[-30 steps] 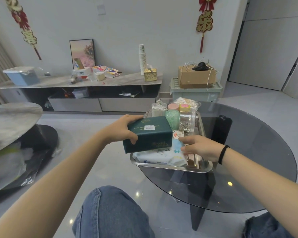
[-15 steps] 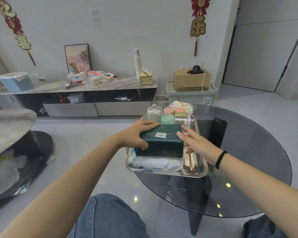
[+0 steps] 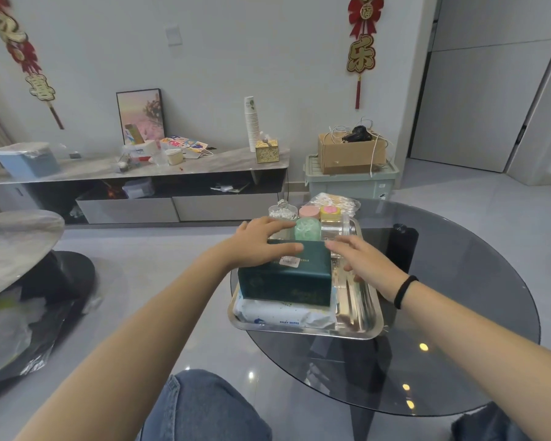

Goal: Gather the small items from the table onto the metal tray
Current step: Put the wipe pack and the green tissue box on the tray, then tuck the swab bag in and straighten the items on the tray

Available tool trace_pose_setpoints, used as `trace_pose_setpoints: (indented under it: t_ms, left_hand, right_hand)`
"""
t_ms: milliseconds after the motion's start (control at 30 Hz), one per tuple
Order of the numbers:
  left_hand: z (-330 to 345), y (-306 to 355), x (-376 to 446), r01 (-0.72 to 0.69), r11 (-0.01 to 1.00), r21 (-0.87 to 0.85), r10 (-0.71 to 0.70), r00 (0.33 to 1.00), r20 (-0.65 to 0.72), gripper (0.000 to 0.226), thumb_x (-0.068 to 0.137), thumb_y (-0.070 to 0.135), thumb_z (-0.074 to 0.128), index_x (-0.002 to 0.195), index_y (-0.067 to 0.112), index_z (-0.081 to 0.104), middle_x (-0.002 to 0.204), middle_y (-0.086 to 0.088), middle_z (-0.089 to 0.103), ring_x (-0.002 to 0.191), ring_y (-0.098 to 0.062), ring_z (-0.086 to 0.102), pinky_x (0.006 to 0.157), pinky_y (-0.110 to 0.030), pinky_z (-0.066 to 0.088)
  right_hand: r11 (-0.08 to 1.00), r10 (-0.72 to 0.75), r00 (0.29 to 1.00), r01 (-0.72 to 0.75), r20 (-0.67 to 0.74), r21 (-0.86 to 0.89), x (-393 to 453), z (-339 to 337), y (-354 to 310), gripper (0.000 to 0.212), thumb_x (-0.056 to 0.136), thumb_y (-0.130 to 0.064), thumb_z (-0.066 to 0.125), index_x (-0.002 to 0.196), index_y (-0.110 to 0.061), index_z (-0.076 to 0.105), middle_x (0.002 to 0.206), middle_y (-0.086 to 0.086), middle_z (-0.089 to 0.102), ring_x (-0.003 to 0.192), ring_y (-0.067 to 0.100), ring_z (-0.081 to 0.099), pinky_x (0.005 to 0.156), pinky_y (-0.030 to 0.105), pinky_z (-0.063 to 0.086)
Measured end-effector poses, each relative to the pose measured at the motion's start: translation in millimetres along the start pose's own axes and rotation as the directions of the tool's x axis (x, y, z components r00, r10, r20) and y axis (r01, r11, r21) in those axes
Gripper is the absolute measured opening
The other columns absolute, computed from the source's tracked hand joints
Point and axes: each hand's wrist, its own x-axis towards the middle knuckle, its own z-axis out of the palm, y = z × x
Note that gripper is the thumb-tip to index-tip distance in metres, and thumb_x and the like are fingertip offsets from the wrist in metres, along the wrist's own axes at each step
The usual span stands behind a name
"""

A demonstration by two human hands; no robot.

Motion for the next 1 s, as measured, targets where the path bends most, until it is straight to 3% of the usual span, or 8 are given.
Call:
trace_pose_setpoints:
  t_ms: [167, 300, 500, 667, 800, 900, 1000]
  left_hand:
    - [-7, 20, 42, -0.028, 0.997, 0.068, 0.030, 0.999, -0.026, 0.059, 0.087, 0.058, 0.047, 0.139, 0.029, 0.042, 0.149, -0.003, 0.038, 0.139, -0.025, 0.030, 0.115, -0.055, 0.016]
    - [-14, 30, 93, 0.008, 1.000, -0.019, -0.007, 0.999, 0.033, 0.059, 0.089, 0.059, 0.043, 0.136, 0.023, 0.046, 0.143, -0.001, 0.049, 0.131, -0.023, 0.043, 0.111, -0.050, 0.028]
    - [-19, 21, 191, 0.051, 0.996, 0.071, -0.060, 0.991, 0.119, 0.051, 0.096, 0.045, 0.038, 0.134, 0.013, 0.049, 0.141, -0.008, 0.050, 0.127, -0.026, 0.047, 0.107, -0.040, 0.034]
    - [2, -3, 273, 0.138, 0.985, 0.105, -0.161, 0.954, 0.251, 0.051, 0.100, 0.039, 0.030, 0.139, 0.009, 0.042, 0.148, -0.011, 0.040, 0.135, -0.026, 0.038, 0.109, -0.036, 0.028]
    - [16, -20, 302, 0.202, 0.974, 0.101, -0.225, 0.920, 0.320, 0.053, 0.101, 0.040, 0.028, 0.145, 0.011, 0.031, 0.154, -0.007, 0.030, 0.139, -0.027, 0.031, 0.112, -0.042, 0.027]
    - [29, -30, 314, 0.319, 0.948, -0.004, -0.292, 0.871, 0.395, 0.055, 0.098, 0.043, 0.033, 0.147, 0.017, 0.028, 0.152, -0.007, 0.033, 0.130, -0.029, 0.042, 0.101, -0.042, 0.041]
    - [34, -30, 317, 0.345, 0.932, -0.110, -0.279, 0.877, 0.391, 0.053, 0.098, 0.037, 0.040, 0.146, 0.016, 0.031, 0.150, -0.007, 0.035, 0.129, -0.026, 0.043, 0.100, -0.039, 0.042]
  right_hand:
    - [0.999, -0.039, 0.995, 0.040, -0.094, 0.004, 36, -21, -11, 0.043, 0.084, -0.045, 0.056, 0.119, -0.020, 0.052, 0.108, -0.002, 0.057, 0.087, 0.009, 0.054, 0.068, 0.025, 0.043]
    - [0.997, -0.066, 0.985, 0.057, -0.160, -0.059, 86, -39, -21, 0.034, 0.086, -0.036, 0.056, 0.115, -0.018, 0.057, 0.111, 0.001, 0.059, 0.098, 0.015, 0.054, 0.078, 0.029, 0.043]
    - [0.979, -0.024, 0.983, -0.014, -0.181, -0.204, 180, -54, -5, 0.021, 0.086, -0.029, 0.054, 0.101, -0.018, 0.064, 0.113, 0.005, 0.064, 0.102, 0.020, 0.056, 0.088, 0.034, 0.045]
    - [0.958, 0.071, 0.975, -0.126, -0.212, -0.257, 253, -68, 30, 0.024, 0.085, -0.031, 0.055, 0.106, -0.029, 0.065, 0.126, 0.006, 0.056, 0.127, 0.028, 0.037, 0.104, 0.040, 0.035]
    - [0.910, 0.107, 0.985, -0.152, -0.136, -0.386, 277, -71, 48, 0.049, 0.081, -0.042, 0.062, 0.128, -0.033, 0.051, 0.148, 0.006, 0.033, 0.136, 0.032, 0.023, 0.109, 0.040, 0.021]
    - [0.942, 0.137, 0.990, -0.136, -0.017, -0.306, 286, -68, 65, 0.065, 0.075, -0.037, 0.072, 0.133, -0.027, 0.047, 0.143, 0.007, 0.043, 0.133, 0.030, 0.034, 0.112, 0.043, 0.026]
    - [0.968, 0.086, 0.989, -0.111, -0.120, -0.226, 290, -64, 75, 0.057, 0.073, -0.017, 0.074, 0.126, -0.019, 0.056, 0.132, 0.007, 0.055, 0.121, 0.027, 0.048, 0.101, 0.029, 0.038]
